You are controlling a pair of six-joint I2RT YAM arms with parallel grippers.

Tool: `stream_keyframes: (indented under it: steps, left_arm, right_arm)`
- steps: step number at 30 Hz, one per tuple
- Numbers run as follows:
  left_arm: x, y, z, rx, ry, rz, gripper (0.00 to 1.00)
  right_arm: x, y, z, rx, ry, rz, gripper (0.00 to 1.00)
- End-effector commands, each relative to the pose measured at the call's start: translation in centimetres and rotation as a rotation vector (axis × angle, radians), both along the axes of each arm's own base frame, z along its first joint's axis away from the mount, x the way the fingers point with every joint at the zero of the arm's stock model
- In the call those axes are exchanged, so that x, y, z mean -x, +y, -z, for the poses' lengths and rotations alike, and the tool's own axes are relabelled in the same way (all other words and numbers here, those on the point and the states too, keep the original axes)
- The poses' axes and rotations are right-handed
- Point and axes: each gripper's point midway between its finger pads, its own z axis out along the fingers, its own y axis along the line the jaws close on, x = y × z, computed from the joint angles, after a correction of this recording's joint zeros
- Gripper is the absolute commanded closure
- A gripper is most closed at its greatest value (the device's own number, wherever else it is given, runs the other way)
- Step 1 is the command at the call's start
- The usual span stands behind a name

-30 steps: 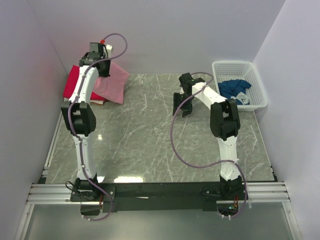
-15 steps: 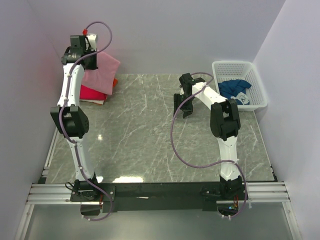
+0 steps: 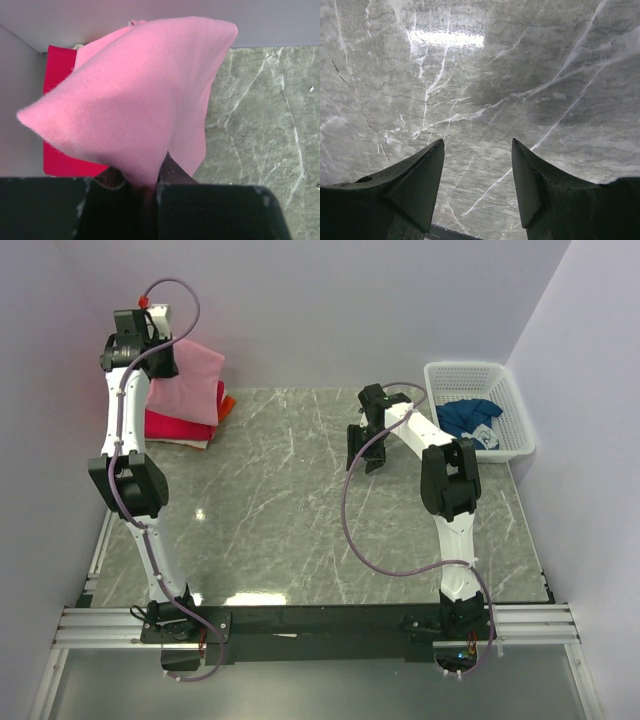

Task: Fold and stack the t-shirts
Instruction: Neatly place the folded tshirt to the corner, then reset both grippers

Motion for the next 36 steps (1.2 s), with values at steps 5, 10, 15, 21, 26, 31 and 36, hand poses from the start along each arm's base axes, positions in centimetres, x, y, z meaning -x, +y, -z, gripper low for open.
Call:
stream_keyframes:
  steps: [5, 10, 15, 21, 26, 31, 36]
  left_arm:
    - [-2.5, 2.3, -0.8, 0.051, -0.098, -0.051, 0.93]
    - [-3.9, 7.0, 2.0, 0.083, -0.100, -0.230, 0.36]
    - [-4.1, 9.3, 0.8, 0.089, -0.163, -0.386, 0.01]
    - [-2.7, 6.2, -0.3, 0.072, -0.192, -0.412, 0.00]
    - [-1.0, 1.3, 2.2, 0.183, -0.111, -0.369, 0.01]
    - [2.4, -4.9, 2.3, 0.333, -0.082, -0.304, 0.01]
    - [8.4, -12.9, 3.4, 0.377, -0.048, -0.193, 0.01]
  right_arm:
    - [-0.7, 0.1, -2.8, -0.010, -0.070, -0.009, 0.37]
    - [-0.5, -0.4, -2.9, 0.007, -0.073, -0.013, 0.37]
    - [0.3, -0.7, -2.8, 0.016, -0.077, -0.016, 0.36]
    - [0.8, -1.4, -3.7, 0.015, -0.131, 0.022, 0.36]
    - [0.1, -1.5, -5.9, -0.011, -0.232, 0.062, 0.36]
    - [0.2, -2.4, -8.1, -0.003, -0.332, 0.104, 0.36]
    - [0.9, -3.6, -9.3, 0.004, -0.429, 0.167, 0.36]
